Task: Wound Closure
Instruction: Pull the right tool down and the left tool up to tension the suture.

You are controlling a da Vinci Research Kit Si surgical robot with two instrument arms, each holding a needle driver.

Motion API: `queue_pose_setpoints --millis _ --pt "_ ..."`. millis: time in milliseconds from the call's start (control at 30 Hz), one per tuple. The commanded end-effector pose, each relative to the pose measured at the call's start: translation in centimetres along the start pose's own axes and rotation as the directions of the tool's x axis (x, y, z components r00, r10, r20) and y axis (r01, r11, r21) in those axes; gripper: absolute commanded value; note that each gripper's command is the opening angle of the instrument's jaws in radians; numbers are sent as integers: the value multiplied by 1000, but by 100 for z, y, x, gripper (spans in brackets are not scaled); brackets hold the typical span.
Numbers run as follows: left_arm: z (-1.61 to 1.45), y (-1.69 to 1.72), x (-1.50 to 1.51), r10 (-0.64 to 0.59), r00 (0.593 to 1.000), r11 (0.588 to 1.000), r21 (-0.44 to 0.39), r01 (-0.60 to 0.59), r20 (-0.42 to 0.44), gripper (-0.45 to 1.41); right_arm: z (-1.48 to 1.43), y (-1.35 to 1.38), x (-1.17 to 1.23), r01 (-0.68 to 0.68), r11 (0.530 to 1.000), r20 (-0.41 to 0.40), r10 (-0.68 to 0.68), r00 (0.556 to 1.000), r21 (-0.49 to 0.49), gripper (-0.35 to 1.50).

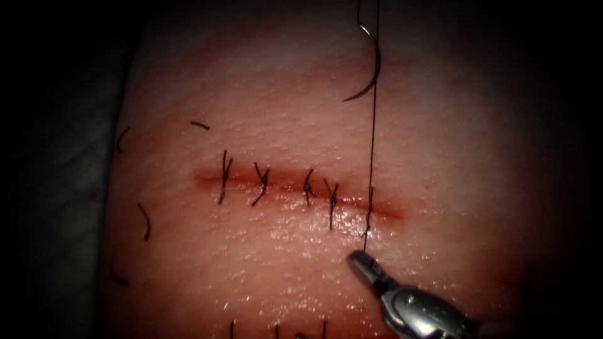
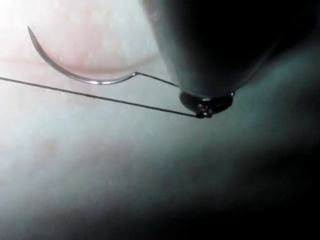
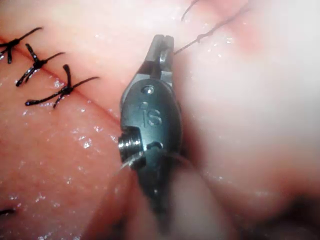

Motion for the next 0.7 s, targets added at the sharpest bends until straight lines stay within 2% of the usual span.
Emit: queue_pose_setpoints --millis 33,233,533,700 --pt "10 -7 4 5 1000 1000 2 -5 -11 -45 -2 -9 -8 -1 1000 2 1 1000 10 -35" --pt "34 -24 7 -13 998 996 87 18 -55 -45 -15 -18 -16 8 999 17 -9 1000 43 -35" --pt "62 -31 -4 -4 998 993 114 10 -57 -45 -36 -31 -41 -20 998 67 16 998 64 -35" --pt "62 -30 -12 -14 998 994 105 21 -62 -45 -40 -35 -38 -27 997 74 22 997 76 -35"
